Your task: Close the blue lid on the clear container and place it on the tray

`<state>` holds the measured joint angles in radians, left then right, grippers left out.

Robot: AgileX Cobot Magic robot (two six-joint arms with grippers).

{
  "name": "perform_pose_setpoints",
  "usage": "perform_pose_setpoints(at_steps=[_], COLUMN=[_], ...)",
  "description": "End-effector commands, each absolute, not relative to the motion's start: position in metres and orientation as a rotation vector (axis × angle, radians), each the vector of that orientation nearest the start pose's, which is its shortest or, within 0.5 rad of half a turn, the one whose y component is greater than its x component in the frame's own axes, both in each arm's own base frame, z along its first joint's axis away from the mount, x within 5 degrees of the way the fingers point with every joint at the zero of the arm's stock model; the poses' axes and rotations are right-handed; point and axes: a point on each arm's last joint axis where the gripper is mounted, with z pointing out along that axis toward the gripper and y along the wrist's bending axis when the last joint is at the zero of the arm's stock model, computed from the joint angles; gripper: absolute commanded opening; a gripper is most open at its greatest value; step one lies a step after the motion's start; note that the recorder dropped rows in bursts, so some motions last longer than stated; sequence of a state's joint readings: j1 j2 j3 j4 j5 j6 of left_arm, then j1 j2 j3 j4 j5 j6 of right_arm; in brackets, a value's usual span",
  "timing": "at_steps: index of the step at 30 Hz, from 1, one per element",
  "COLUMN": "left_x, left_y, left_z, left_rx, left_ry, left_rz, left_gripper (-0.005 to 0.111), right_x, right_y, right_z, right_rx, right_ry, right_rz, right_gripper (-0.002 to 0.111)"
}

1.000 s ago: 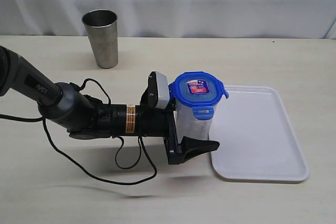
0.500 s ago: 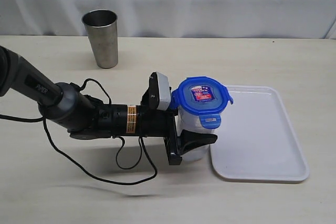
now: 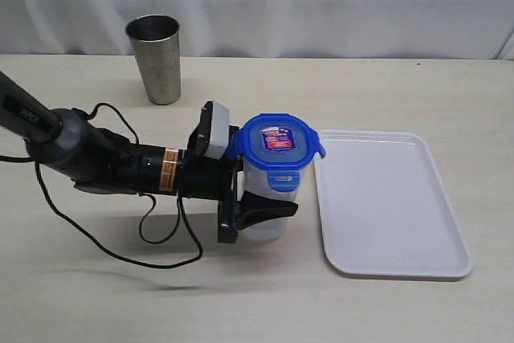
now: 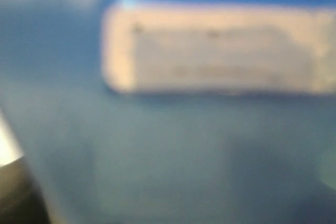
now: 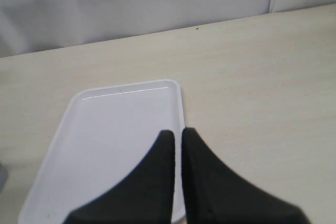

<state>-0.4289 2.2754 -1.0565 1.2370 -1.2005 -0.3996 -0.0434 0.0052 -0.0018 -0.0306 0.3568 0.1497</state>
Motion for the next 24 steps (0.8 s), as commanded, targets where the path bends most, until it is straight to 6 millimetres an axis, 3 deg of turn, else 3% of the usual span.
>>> perform_pose_setpoints(at_steps=[1, 9, 24], left_x=[0.321, 0.337, 0.332], left_y=[-0.208, -0.178, -0.187], left_z=[0.082, 0.082, 0.082], left_rx=[1.352, 1.297, 1.32], left_ry=[1.356, 1.403, 1.389], left_rz=[-1.079, -1.028, -1.047], left_gripper=[0.0, 0.0, 0.0], right_x=[0.053, 0.053, 0.053], right_y=[-0.003, -0.003, -0.004], right_z=[0.181, 0.181, 0.182], right_rx=[0.161, 0.161, 0.125], right_ry=[1.829, 1.829, 1.827], right_rz=[0.046, 0.046, 0.003], right_gripper=[0.005, 0.005, 0.005])
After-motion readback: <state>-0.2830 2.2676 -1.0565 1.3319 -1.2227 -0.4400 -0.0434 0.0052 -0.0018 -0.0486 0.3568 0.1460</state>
